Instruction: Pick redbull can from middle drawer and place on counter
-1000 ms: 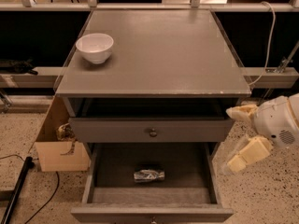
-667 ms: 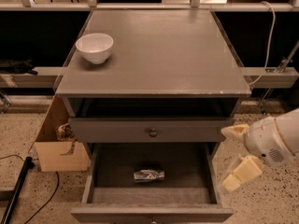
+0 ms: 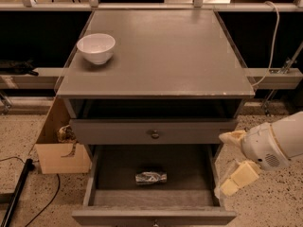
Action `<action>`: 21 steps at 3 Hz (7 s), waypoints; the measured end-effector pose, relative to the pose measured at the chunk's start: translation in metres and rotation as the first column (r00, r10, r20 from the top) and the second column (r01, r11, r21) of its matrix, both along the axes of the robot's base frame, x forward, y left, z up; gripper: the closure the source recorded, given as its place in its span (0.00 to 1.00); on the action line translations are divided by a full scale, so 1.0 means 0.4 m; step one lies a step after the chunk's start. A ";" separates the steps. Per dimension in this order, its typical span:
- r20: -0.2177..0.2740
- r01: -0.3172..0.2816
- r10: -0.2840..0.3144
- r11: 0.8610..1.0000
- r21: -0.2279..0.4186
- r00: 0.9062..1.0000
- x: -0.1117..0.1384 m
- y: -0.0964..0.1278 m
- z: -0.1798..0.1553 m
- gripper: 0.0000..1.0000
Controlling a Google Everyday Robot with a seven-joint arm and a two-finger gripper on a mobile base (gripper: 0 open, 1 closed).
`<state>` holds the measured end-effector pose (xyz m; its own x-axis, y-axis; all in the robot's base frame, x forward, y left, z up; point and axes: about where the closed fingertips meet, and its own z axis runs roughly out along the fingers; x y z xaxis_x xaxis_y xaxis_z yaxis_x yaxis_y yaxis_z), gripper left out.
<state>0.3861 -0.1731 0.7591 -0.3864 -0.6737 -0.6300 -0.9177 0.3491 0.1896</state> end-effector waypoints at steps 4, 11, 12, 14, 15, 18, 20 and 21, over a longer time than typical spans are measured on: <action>-0.097 0.069 -0.061 0.995 0.077 0.993 0.116 0.170 -0.339 0.00; -0.145 0.074 -0.065 0.996 0.053 0.987 0.403 0.471 -0.887 0.00; -0.147 0.073 -0.065 0.996 0.052 0.987 0.401 0.471 -0.889 0.00; -0.196 0.078 -0.081 0.997 -0.026 0.977 0.363 0.425 -0.979 0.00; -0.196 0.078 -0.081 0.997 -0.026 0.977 0.363 0.425 -0.980 0.00; -0.196 0.077 -0.081 0.997 -0.026 0.977 0.363 0.425 -0.980 0.64; -0.197 0.077 -0.081 0.997 -0.026 0.977 0.362 0.425 -0.980 1.00; -0.197 0.077 -0.081 0.997 -0.026 0.977 0.362 0.425 -0.980 1.00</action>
Offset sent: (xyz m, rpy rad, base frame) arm 0.0523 0.0788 -0.1376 0.0633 0.1186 0.0559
